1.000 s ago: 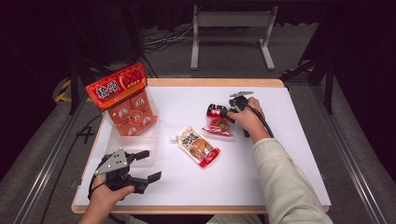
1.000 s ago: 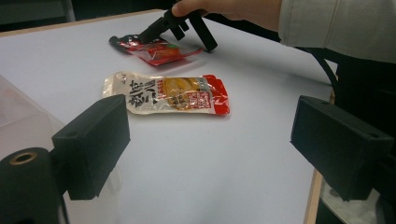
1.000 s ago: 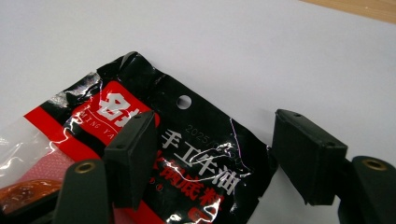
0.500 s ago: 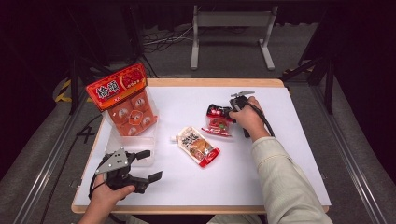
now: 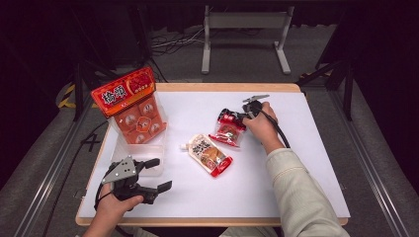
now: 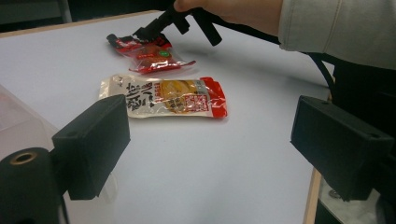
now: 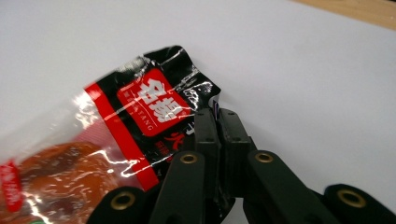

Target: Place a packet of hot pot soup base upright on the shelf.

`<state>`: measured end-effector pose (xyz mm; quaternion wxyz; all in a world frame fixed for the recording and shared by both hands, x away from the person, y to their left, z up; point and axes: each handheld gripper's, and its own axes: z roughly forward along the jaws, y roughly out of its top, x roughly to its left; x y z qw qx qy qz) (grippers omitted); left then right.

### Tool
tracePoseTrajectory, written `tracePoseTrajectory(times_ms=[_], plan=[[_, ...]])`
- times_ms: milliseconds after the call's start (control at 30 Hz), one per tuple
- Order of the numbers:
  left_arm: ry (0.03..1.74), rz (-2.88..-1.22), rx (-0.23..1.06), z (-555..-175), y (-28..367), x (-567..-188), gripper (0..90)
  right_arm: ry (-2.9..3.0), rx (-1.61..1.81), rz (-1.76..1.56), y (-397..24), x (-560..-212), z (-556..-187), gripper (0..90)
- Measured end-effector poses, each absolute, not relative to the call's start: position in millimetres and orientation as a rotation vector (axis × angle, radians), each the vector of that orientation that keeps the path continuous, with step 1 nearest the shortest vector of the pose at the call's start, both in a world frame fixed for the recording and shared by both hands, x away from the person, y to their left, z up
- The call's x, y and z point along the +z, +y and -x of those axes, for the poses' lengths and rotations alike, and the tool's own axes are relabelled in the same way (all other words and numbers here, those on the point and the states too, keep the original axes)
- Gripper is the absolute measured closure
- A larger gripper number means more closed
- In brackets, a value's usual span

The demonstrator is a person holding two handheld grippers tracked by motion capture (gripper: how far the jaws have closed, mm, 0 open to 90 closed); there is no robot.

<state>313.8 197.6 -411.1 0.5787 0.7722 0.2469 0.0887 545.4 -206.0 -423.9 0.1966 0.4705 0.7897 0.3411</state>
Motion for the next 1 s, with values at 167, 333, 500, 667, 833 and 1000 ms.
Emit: tracePoseTrajectory(times_ms=[167,333,500,667,833,1000], plan=[[0.572,-1.806,0.205,-314.0,194.7,-409.8,12.5,2.180,1.101,-1.264,-211.5,-402.1,-536.4,88.6],[0.570,-1.805,0.198,-314.8,192.3,-409.1,12.6,2.165,1.199,-1.191,-215.0,-381.1,-526.3,88.8],[0.565,-1.806,0.196,-315.7,190.5,-408.8,12.6,2.156,1.294,-1.094,-216.1,-361.9,-513.1,88.9],[0.562,-1.808,0.191,-317.1,189.1,-408.7,12.6,2.151,1.364,-1.012,-216.8,-346.1,-500.7,89.0],[0.560,-1.808,0.189,-317.7,188.4,-408.5,13.0,2.150,1.392,-0.936,-218.5,-335.3,-489.6,89.0],[0.564,-1.801,0.183,-318.2,187.1,-408.8,13.2,2.141,1.457,-0.869,-223.2,-323.8,-477.3,89.0]])
